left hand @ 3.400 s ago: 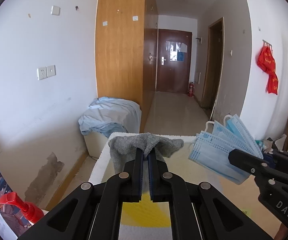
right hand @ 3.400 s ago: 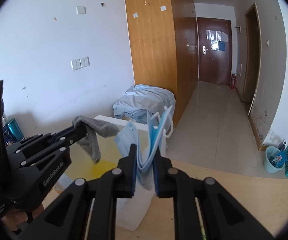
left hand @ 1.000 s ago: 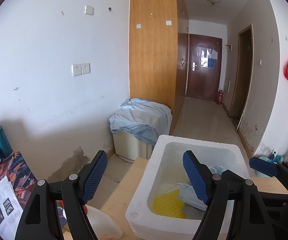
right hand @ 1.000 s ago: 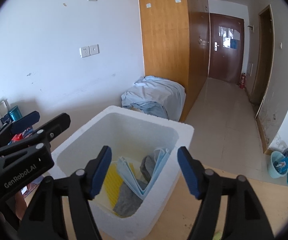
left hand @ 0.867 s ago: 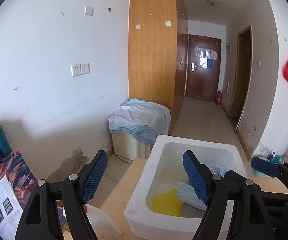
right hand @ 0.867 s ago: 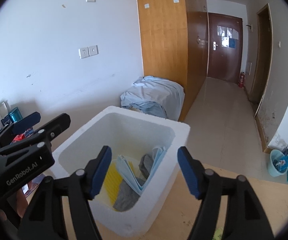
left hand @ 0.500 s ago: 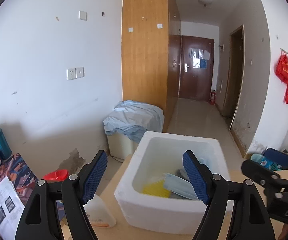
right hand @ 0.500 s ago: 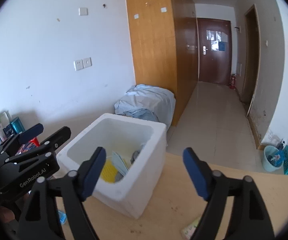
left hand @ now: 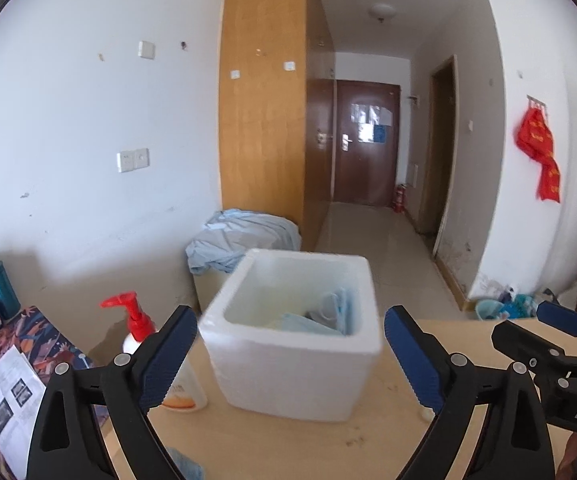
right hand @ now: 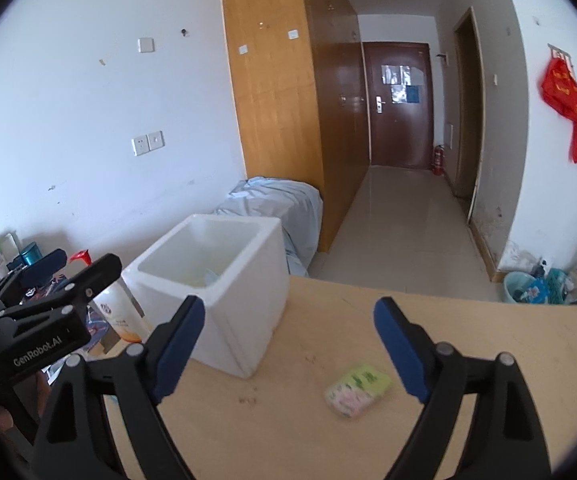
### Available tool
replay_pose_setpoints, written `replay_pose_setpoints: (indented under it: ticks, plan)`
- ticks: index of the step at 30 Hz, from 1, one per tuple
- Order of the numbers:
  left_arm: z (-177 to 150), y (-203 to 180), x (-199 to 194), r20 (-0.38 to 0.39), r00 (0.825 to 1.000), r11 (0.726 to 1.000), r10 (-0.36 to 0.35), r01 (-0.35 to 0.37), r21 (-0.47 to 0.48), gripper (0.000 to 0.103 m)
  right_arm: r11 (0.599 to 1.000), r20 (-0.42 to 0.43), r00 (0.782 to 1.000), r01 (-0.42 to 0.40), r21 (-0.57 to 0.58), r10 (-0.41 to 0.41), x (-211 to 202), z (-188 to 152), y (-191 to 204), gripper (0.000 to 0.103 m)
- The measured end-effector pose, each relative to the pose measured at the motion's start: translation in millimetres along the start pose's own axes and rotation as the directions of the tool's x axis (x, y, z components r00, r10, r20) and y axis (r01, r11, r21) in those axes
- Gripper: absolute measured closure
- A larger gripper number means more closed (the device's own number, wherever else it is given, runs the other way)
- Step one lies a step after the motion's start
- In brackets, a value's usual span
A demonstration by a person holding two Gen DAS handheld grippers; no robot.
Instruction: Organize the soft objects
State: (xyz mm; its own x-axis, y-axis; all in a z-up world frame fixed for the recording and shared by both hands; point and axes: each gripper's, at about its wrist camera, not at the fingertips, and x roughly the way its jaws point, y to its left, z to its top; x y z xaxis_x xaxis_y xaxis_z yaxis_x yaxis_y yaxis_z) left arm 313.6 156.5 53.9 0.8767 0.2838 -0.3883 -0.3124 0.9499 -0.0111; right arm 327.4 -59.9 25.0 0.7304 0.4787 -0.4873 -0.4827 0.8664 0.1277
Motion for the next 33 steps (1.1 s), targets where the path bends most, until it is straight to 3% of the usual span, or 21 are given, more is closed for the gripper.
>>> replay_pose_setpoints:
  ticks: [9,22,33]
  plan:
    - [-19,-20,-42,-0.009,0.997,0.996,-0.079,0.079,0.034,0.005,0.999,0.007,0.999,0.031,0.023,-0.032,-46,-32,-13,0.013]
    - [-47,-43,-107,0.013,0.992,0.99,-0.129,0.127,0.064,0.005,0.996,0.045,0.996,0.075,0.049,-0.077,-103,-67,-23,0.013]
    - [-61,-67,-116,-0.007,0.979,0.974,-0.205,0.205,0.096,0.005,0.988,0.045,0.991,0.121,0.092,-0.125,-116,-80,-39,0.013]
